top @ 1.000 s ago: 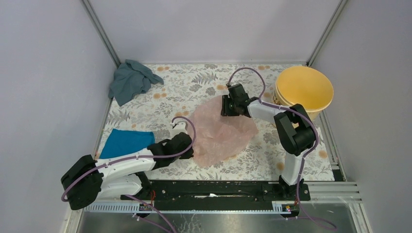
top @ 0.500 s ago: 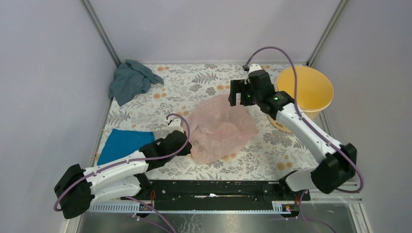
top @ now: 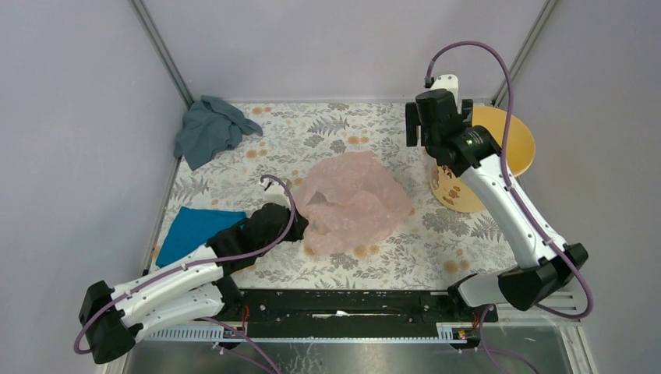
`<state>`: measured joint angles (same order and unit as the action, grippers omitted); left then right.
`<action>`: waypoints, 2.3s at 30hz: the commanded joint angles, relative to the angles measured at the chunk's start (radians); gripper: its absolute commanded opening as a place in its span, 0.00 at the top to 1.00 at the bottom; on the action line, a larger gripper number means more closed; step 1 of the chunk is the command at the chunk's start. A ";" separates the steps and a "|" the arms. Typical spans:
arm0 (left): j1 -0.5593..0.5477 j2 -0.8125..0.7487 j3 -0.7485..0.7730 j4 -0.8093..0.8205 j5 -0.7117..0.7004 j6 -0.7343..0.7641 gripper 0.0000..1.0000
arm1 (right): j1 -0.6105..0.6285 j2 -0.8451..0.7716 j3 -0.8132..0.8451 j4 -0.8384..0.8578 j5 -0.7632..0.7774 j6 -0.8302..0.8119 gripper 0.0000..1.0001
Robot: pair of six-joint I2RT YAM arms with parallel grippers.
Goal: Put the trash bags into the trash bin
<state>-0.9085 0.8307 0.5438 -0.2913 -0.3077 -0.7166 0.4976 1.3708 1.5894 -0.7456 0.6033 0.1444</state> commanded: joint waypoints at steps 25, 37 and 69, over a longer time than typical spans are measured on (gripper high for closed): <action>0.005 -0.137 0.222 -0.150 -0.071 0.141 1.00 | -0.124 0.142 -0.109 0.009 0.018 -0.013 0.51; 0.005 -0.144 0.337 -0.200 -0.113 0.151 1.00 | -0.123 0.080 -0.131 0.078 -0.276 -0.005 0.86; 0.005 -0.033 0.787 -0.180 0.364 0.494 1.00 | 0.071 0.117 -0.124 0.309 -0.873 0.093 0.99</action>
<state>-0.9047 0.8181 1.2640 -0.5217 -0.1291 -0.3149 0.5323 1.4490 1.4017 -0.4953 -0.2035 0.2077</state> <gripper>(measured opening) 0.008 0.097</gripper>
